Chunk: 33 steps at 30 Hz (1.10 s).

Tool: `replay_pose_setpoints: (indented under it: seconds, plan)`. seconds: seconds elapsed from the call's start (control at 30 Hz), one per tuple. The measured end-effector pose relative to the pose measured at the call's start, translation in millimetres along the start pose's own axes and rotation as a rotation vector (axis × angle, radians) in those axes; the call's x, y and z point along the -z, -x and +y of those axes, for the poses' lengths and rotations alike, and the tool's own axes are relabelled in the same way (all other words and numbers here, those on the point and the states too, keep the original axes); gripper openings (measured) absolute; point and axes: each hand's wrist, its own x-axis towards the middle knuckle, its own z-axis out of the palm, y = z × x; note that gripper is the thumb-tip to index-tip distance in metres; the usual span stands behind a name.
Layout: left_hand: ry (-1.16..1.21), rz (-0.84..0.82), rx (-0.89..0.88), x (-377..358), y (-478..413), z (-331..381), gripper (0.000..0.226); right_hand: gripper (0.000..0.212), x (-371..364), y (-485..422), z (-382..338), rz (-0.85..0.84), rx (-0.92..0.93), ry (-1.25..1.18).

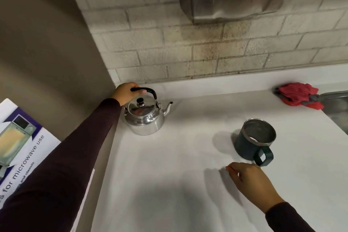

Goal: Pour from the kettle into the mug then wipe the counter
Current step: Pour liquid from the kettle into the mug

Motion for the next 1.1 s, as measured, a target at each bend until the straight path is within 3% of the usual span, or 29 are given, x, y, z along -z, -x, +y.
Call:
replay_pose_setpoints:
  seconds: [0.13,0.47,0.57,0.67,0.77,0.9,1.1]
  plan:
    - [-0.052,0.002,0.050,2.2,-8.3,9.0,0.051,0.032,0.1,-0.1,-3.3,0.006,-0.001,0.014]
    - [-0.027,0.070,0.028,0.5,-8.4,13.6,0.056,0.036,10.9,4.0,-9.1,0.083,0.021,0.064]
    - [-0.035,0.123,-0.003,9.0,-5.3,29.8,0.057,0.044,21.6,11.9,-7.7,0.265,-0.118,-0.059]
    - [-0.048,0.136,-0.045,13.4,0.1,47.8,0.051,0.044,24.8,22.7,5.8,0.477,-0.404,-0.344]
    - [-0.050,0.136,-0.059,14.9,5.4,67.4,0.063,0.035,20.9,23.9,25.5,0.566,-0.556,-0.614]
    - [-0.059,0.094,-0.093,8.7,21.3,99.3,0.064,0.017,17.2,15.3,46.0,0.513,-0.528,-0.824]
    - [-0.066,0.058,-0.104,-9.8,51.9,146.2,0.065,0.036,18.5,-4.4,65.7,0.272,-0.430,-0.915]
